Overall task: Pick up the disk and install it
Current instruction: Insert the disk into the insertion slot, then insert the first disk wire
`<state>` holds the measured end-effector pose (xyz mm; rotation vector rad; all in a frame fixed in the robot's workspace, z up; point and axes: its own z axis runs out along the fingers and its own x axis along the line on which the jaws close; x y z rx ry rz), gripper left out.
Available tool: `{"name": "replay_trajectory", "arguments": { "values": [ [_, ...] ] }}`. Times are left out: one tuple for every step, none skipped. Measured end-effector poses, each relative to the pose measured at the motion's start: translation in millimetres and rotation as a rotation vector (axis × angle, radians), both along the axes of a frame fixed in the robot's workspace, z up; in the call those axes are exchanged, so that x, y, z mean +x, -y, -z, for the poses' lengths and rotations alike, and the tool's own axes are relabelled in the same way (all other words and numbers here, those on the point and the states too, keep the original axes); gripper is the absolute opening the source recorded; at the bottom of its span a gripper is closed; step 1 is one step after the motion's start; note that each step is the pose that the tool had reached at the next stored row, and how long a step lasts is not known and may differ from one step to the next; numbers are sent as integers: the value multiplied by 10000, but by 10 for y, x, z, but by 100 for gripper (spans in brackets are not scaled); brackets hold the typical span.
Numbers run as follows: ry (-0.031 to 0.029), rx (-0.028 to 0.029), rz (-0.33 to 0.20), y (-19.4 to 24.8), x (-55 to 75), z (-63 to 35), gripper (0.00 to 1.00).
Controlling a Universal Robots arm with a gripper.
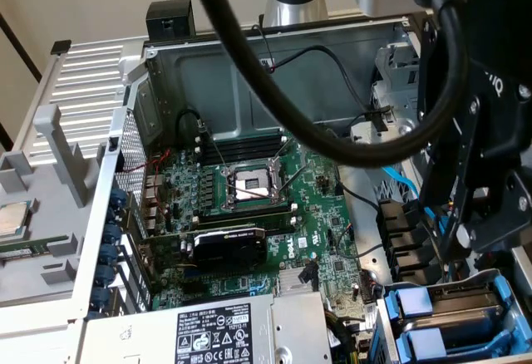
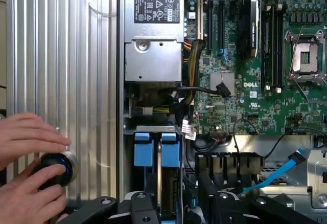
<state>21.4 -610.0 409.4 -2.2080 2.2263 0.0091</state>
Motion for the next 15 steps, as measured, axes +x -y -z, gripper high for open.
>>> {"name": "replay_trajectory", "arguments": {
  "values": [
    [13, 1, 0, 0, 5, 0, 45],
    [29, 0, 0, 0, 13, 0, 45],
    [43, -1, 0, 0, 22, 0, 45],
    [54, 0, 0, 0, 34, 0, 45],
    [61, -1, 0, 0, 48, 0, 45],
    [65, 0, 0, 0, 64, 0, 45],
    [71, -1, 1, 0, 74, 0, 45],
    [80, 0, 0, 0, 82, 0, 45],
    [84, 0, 1, 0, 91, 0, 45],
    [87, -1, 1, 0, 105, 0, 45],
    [99, 0, 1, 0, 116, 0, 45],
    [123, 1, 1, -1, 125, 0, 45],
    [157, 1, 0, -2, 133, 1, 45],
    [211, 0, 1, -6, 140, 0, 45],
    [279, -4, 2, -12, 149, 0, 45]
  ]
}}
